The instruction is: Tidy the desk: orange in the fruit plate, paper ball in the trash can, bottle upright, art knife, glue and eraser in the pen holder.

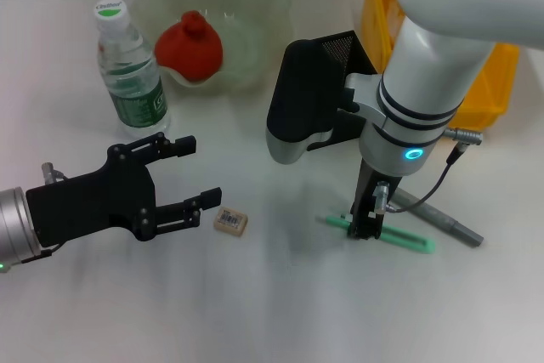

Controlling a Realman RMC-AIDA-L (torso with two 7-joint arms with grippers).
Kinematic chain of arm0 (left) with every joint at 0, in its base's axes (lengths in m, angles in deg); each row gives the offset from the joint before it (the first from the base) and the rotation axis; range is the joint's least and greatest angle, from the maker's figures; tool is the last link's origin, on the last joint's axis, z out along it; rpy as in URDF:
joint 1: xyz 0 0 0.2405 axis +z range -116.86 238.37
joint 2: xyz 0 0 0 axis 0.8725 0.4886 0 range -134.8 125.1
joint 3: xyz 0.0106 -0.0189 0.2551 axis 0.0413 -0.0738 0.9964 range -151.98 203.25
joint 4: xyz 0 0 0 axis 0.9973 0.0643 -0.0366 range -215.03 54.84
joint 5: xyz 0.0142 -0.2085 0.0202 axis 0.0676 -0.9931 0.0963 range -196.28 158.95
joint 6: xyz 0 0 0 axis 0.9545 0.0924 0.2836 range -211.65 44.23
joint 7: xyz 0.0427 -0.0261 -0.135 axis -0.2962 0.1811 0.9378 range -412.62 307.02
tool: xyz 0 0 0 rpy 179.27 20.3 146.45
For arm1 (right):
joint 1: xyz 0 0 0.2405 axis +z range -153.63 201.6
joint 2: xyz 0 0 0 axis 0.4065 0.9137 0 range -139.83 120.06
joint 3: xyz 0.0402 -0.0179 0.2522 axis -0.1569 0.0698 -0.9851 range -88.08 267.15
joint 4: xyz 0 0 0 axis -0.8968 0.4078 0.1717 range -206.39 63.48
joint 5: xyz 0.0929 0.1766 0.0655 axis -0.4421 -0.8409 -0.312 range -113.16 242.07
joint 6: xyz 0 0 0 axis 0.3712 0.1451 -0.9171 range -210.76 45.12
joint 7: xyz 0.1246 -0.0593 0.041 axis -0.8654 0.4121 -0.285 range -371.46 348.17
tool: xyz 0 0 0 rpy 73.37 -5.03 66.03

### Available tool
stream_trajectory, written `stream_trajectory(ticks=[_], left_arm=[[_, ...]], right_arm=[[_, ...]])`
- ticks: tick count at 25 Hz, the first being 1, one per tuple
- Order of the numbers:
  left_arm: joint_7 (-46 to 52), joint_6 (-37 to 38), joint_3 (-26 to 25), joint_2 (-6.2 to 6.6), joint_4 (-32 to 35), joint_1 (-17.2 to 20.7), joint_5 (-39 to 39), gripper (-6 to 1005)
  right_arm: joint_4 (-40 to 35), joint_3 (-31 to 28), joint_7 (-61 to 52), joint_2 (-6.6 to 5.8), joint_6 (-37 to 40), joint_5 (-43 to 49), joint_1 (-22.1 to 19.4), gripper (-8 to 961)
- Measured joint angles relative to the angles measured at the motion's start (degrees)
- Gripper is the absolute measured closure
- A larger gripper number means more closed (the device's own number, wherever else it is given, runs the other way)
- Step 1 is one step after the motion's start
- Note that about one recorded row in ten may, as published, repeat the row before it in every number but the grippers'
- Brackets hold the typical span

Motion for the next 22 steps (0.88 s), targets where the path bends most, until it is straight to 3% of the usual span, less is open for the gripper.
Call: stream_trajectory(ticks=[3, 8, 22], left_arm=[[0.02, 0.0, 0.0, 0.03, 0.03, -0.12, 0.0, 215], [0.08, 0.0, 0.0, 0.09, 0.04, -0.27, 0.0, 215], [0.17, 0.0, -0.09, 0.18, -0.15, -0.43, 0.0, 216]], right_arm=[[0.0, 0.0, 0.0, 0.0, 0.01, 0.01, 0.0, 703], [0.0, -0.02, 0.0, 0.0, 0.02, 0.23, 0.0, 790], [-0.08, -0.3, 0.03, 0.0, 0.03, 0.25, 0.0, 789]])
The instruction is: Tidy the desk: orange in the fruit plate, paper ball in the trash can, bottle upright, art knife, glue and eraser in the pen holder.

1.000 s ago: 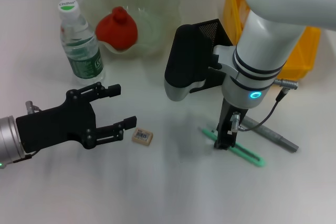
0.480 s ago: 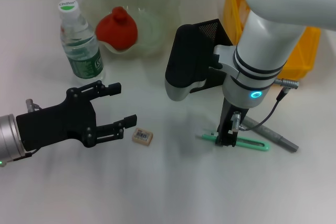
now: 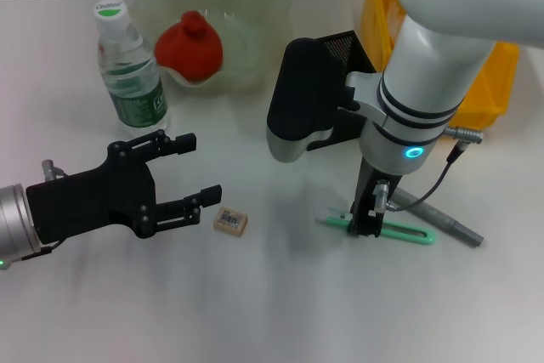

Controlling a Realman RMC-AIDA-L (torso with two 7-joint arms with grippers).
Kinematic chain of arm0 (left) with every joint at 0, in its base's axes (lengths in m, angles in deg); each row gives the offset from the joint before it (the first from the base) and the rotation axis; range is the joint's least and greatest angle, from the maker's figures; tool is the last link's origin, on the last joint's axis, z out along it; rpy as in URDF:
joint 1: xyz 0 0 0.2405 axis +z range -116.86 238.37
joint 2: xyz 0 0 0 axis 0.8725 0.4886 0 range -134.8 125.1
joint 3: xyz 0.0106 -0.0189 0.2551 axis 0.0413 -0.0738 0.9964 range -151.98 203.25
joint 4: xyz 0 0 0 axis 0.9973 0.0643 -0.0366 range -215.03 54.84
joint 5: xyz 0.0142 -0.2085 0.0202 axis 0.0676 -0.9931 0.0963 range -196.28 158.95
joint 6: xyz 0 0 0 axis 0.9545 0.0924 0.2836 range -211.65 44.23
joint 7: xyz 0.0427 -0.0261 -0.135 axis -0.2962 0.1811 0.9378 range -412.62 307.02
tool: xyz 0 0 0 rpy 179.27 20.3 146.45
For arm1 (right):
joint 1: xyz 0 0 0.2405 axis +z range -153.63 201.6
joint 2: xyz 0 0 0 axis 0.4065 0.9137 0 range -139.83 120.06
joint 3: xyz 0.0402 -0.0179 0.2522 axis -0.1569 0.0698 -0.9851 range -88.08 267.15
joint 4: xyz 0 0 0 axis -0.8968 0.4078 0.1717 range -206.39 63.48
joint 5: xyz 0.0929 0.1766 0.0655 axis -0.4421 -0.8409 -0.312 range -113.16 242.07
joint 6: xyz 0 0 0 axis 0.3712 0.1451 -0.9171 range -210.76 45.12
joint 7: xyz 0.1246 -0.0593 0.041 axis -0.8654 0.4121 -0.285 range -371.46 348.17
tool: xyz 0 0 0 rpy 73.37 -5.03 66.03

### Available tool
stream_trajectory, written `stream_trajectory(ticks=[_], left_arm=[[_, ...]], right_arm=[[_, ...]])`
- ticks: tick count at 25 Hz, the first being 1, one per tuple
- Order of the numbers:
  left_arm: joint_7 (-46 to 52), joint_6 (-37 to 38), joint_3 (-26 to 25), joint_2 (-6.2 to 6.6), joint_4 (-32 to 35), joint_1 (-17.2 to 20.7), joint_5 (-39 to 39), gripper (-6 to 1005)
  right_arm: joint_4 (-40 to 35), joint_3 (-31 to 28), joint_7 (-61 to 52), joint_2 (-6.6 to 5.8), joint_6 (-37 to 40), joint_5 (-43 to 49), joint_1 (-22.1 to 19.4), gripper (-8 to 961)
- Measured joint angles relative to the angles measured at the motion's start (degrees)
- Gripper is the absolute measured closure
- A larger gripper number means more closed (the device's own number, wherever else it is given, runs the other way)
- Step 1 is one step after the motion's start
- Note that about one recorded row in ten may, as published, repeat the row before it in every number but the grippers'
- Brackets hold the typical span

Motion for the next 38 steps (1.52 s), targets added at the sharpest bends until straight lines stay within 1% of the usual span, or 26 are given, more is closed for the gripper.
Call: stream_trajectory(ticks=[7, 9, 10, 11, 12, 13, 15, 16, 17, 18, 20, 22, 23, 24, 26, 27, 29, 31, 32, 33, 34, 37, 38], left_arm=[[0.01, 0.0, 0.0, 0.0, -0.1, 0.0, 0.0, 216], [0.06, 0.03, 0.0, 0.0, -0.1, 0.0, 0.0, 216], [0.06, 0.03, 0.0, 0.0, -0.1, 0.0, 0.0, 216], [0.08, 0.08, 0.0, 0.0, -0.08, 0.01, 0.0, 216], [0.08, 0.08, 0.0, 0.0, -0.08, 0.01, 0.0, 216], [0.08, 0.19, 0.0, -0.03, -0.04, 0.05, 0.0, 216], [0.06, 0.27, 0.0, -0.03, -0.05, 0.08, 0.0, 216], [-0.01, 0.3, 0.0, -0.01, -0.12, 0.08, 0.0, 216], [-0.01, 0.3, 0.0, -0.01, -0.12, 0.08, 0.0, 216], [-0.04, 0.32, 0.0, 0.0, -0.14, 0.07, 0.0, 216], [-0.07, 0.36, 0.0, 0.0, -0.13, 0.07, 0.0, 216], [-0.08, 0.4, 0.01, 0.0, -0.11, 0.11, 0.0, 216], [-0.1, 0.44, 0.0, 0.0, -0.12, 0.12, 0.0, 216], [-0.1, 0.44, 0.0, 0.0, -0.12, 0.12, 0.0, 216], [-0.11, 0.53, 0.01, 0.0, -0.15, 0.11, 0.0, 216], [-0.11, 0.53, 0.01, 0.0, -0.15, 0.11, 0.0, 216], [-0.11, 0.54, 0.0, 0.0, -0.13, 0.1, 0.0, 216], [-0.09, 0.54, 0.01, 0.0, -0.12, 0.1, 0.0, 216], [-0.09, 0.54, 0.01, 0.0, -0.12, 0.1, 0.0, 216], [-0.06, 0.54, 0.0, 0.0, -0.1, 0.13, 0.0, 216], [-0.04, 0.56, 0.0, 0.0, -0.08, 0.15, 0.0, 216], [-0.03, 0.59, 0.0, -0.04, -0.07, 0.17, 0.0, 216], [-0.02, 0.6, 0.01, -0.06, -0.07, 0.19, 0.0, 216]], right_arm=[[-0.49, -0.66, 0.02, 0.0, 0.2, -0.13, -0.21, 789], [-1.23, -3.06, 0.05, 0.0, 0.85, -0.35, -0.7, 789], [-1.23, -3.06, 0.05, 0.0, 0.85, -0.35, -0.7, 789], [-1.81, -5.37, 0.26, -0.02, 1.38, -0.72, -1.16, 789], [-1.81, -5.37, 0.26, -0.02, 1.38, -0.72, -1.16, 789], [-2.66, -7.56, 0.44, -0.15, 2.01, -1.25, -1.76, 789], [-3.15, -8.59, 0.51, -0.18, 2.38, -1.42, -2.1, 789], [-4.29, -10.82, 0.76, -0.27, 2.77, -1.57, -2.99, 789], [-4.29, -10.82, 0.76, -0.27, 2.77, -1.57, -2.99, 789], [-5.71, -12.7, 1.2, -0.33, 2.87, -1.6, -4.14, 789], [-6.46, -13.42, 1.48, -0.34, 2.76, -1.63, -4.81, 789], [-8.31, -14.75, 2.35, -0.35, 2.33, -1.79, -6.54, 789], [-9.92, -15.66, 3.36, -0.36, 1.6, -2.48, -8.25, 789], [-9.92, -15.66, 3.36, -0.36, 1.6, -2.48, -8.25, 789], [-11.77, -17.42, 5.35, -0.42, 0.63, -4.38, -10.6, 789], [-11.77, -17.42, 5.35, -0.42, 0.63, -4.38, -10.6, 789], [-12.76, -19.91, 8.74, -0.44, -0.13, -7.53, -12.96, 789], [-12.96, -21.72, 11.36, -0.44, -0.82, -9.9, -14.6, 789], [-12.96, -21.72, 11.36, -0.44, -0.82, -9.9, -14.6, 789], [-13.0, -23.06, 13.85, -0.44, -1.63, -12.2, -16.14, 789], [-13.0, -23.06, 13.85, -0.44, -1.63, -12.2, -16.14, 789], [-12.61, -25.2, 18.13, -0.45, -2.48, -16.16, -18.53, 790], [-11.8, -26.68, 21.31, -0.45, -2.93, -18.61, -19.9, 790]])
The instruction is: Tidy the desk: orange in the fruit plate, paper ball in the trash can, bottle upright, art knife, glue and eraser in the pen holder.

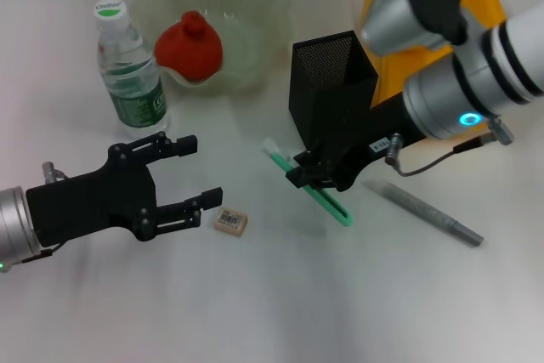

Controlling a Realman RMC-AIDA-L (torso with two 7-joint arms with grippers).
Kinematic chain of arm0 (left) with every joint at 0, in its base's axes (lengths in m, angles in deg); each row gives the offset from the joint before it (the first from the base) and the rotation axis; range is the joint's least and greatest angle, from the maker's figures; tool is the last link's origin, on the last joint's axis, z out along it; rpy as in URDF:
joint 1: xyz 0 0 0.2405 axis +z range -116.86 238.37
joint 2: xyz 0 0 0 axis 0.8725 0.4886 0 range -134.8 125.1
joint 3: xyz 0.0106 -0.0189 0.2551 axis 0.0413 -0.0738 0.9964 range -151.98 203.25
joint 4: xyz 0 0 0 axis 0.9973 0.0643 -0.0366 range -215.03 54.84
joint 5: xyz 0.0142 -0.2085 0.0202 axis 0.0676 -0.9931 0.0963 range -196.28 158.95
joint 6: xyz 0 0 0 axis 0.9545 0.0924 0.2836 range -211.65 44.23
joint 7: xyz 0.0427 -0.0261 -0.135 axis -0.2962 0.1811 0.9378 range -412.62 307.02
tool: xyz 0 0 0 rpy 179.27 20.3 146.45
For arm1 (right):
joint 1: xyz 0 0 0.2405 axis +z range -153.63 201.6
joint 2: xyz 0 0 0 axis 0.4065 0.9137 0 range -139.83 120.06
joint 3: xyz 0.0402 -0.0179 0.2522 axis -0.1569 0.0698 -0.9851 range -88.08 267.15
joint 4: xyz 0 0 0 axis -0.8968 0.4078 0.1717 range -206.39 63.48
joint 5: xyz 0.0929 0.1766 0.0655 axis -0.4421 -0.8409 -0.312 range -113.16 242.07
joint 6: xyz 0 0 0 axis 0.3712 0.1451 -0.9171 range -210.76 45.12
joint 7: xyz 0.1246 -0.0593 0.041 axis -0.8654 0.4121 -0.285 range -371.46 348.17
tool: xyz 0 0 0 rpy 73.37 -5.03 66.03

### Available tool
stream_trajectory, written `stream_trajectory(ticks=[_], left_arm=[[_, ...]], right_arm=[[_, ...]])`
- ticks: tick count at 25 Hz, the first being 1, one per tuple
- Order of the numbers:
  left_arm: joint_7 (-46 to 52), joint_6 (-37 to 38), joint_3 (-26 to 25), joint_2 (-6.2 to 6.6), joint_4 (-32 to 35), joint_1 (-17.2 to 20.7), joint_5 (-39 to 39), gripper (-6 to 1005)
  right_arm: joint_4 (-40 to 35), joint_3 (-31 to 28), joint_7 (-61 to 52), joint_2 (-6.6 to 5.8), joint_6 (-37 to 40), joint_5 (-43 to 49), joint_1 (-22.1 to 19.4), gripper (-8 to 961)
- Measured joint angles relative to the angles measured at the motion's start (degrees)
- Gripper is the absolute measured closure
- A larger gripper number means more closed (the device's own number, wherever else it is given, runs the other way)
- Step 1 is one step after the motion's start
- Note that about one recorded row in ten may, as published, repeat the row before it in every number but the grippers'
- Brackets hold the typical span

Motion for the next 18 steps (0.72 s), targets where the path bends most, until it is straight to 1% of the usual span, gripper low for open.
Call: stream_trajectory(ticks=[1, 4, 5, 6, 8, 9, 12, 13, 18], left_arm=[[0.0, 0.0, 0.0, 0.0, 0.0, 0.0, 0.0, 216], [-0.02, 0.2, 0.0, -0.09, -0.05, 0.03, 0.0, 216], [-0.02, 0.29, 0.0, -0.13, -0.06, 0.03, 0.0, 216], [-0.01, 0.54, 0.0, -0.15, -0.07, 0.01, 0.0, 216], [0.09, 0.8, 0.0, -0.19, -0.12, -0.05, -0.02, 216], [0.09, 0.8, 0.0, -0.19, -0.12, -0.05, -0.02, 216], [0.2, 0.96, 0.0, -0.2, -0.12, -0.06, -0.03, 216], [0.23, 0.98, 0.0, -0.2, -0.1, -0.07, -0.03, 216], [0.37, 1.02, 0.0, -0.21, 0.02, -0.16, -0.19, 216]], right_arm=[[0.0, 0.0, 0.0, 0.0, 0.0, 0.0, 0.0, 790], [2.4, -2.49, 4.94, 0.0, -0.67, -3.6, -1.3, 790], [4.87, -4.44, 8.86, -0.04, -0.83, -6.3, -1.71, 790], [4.87, -4.44, 8.86, -0.04, -0.83, -6.3, -1.71, 790], [8.94, -7.16, 14.55, -0.07, -0.85, -10.0, -1.94, 790], [8.94, -7.16, 14.55, -0.07, -0.85, -10.0, -1.94, 790], [14.25, -10.16, 22.22, -0.08, -0.94, -14.46, -2.07, 790], [14.25, -10.16, 22.22, -0.08, -0.94, -14.46, -2.07, 790], [18.4, -12.57, 29.67, -0.16, -0.84, -18.49, -2.33, 790]])
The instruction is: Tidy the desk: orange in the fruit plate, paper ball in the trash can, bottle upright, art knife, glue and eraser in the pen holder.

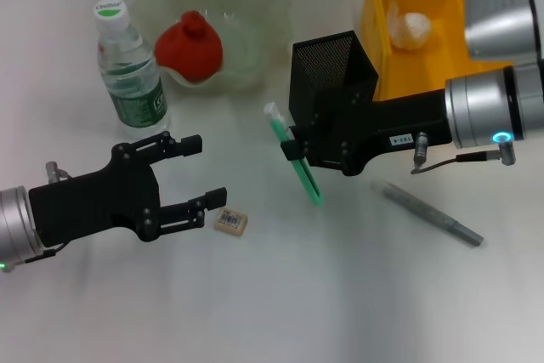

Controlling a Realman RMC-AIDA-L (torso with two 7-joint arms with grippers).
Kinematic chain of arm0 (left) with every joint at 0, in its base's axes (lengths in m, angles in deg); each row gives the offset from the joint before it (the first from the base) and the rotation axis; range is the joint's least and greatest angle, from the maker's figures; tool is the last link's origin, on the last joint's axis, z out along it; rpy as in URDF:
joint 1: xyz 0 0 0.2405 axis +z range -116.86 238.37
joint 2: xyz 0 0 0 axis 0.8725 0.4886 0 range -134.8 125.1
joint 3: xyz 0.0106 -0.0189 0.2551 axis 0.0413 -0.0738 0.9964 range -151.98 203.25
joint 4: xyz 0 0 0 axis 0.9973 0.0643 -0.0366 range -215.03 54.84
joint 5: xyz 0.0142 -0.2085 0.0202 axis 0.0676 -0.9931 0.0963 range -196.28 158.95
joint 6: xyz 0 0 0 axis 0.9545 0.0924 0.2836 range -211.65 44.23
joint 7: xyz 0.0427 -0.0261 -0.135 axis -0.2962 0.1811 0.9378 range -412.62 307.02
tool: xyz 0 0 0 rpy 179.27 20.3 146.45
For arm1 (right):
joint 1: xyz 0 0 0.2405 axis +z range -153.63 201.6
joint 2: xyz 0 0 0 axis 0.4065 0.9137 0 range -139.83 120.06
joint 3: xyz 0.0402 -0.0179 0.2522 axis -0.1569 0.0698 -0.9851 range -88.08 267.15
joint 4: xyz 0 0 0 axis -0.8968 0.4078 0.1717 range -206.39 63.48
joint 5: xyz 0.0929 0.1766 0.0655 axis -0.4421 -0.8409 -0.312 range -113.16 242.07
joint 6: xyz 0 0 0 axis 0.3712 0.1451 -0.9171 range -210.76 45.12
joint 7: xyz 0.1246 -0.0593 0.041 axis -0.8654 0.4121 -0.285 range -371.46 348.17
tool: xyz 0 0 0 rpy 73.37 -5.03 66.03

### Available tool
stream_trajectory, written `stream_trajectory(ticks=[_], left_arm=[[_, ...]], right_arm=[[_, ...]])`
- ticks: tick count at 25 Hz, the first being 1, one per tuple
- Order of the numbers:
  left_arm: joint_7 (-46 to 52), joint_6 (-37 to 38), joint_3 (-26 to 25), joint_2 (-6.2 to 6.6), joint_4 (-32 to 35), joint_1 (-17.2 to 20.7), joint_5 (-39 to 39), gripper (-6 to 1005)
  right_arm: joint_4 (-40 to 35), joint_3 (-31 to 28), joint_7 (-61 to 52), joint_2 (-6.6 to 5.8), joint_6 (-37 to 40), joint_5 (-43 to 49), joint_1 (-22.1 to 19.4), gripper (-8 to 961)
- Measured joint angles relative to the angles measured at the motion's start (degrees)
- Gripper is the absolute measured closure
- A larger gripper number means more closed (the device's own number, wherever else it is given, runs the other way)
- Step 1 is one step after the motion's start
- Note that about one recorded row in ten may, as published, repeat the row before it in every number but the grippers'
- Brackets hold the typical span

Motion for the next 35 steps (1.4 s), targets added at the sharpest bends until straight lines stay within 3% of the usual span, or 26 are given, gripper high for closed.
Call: stream_trajectory(ticks=[12, 20, 35], left_arm=[[0.0, 0.41, -0.09, -0.04, 0.05, -0.21, -1.04, 216], [0.0, 0.41, -0.09, 0.0, -0.09, -0.25, -1.31, 216], [0.02, 0.48, -0.09, -0.09, -0.2, -0.2, -1.31, 216]], right_arm=[[12.13, -2.57, 17.79, -0.02, 0.14, -12.55, -0.36, 790], [16.48, -5.19, 18.94, -0.04, 1.91, -16.75, -0.36, 790], [21.67, -16.83, -6.27, -0.5, 3.18, -18.73, 0.49, 784]])
